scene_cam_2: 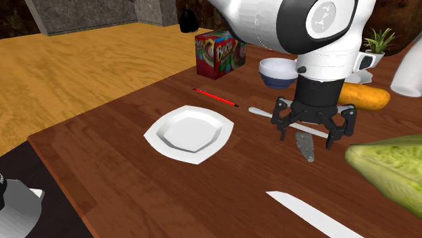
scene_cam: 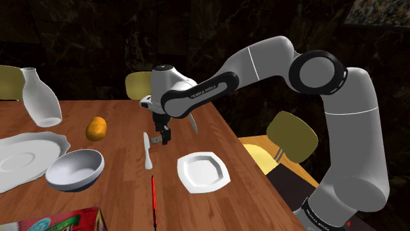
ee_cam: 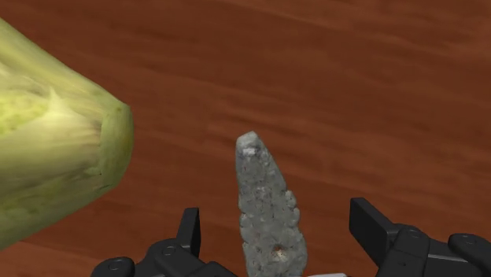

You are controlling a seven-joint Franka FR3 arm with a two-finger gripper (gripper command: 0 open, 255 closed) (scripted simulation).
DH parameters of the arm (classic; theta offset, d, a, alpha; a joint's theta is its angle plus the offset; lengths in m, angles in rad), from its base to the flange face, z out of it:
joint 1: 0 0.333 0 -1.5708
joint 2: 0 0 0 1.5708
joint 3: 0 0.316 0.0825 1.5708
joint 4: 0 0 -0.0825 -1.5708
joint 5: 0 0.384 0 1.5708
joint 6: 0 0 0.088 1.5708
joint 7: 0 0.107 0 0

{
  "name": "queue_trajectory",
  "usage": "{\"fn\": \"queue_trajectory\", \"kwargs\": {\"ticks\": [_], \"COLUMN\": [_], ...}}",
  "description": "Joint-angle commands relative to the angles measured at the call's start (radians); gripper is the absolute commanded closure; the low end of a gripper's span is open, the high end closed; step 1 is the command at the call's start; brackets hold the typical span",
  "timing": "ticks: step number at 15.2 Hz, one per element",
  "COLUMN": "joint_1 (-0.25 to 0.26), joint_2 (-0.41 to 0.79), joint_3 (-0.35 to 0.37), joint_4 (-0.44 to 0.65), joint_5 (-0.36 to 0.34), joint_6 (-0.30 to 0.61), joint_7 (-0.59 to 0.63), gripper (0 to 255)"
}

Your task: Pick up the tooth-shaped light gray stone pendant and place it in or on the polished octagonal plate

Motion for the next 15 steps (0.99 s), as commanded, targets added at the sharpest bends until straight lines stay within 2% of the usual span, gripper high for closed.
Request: {"fn": "queue_trajectory", "kwargs": {"ticks": [1, 4, 5, 15], "joint_1": [0.0, 0.0, 0.0, -0.001], "joint_2": [0.001, 0.001, 0.001, -0.006], "joint_3": [0.0, 0.0, 0.0, 0.002], "joint_4": [0.0, 0.0, 0.0, 0.003], "joint_5": [-0.001, -0.001, -0.001, 0.003], "joint_6": [0.001, 0.001, 0.001, -0.008], "joint_7": [0.0, 0.0, 0.0, -0.003], "gripper": [0, 0, 255, 255]}}
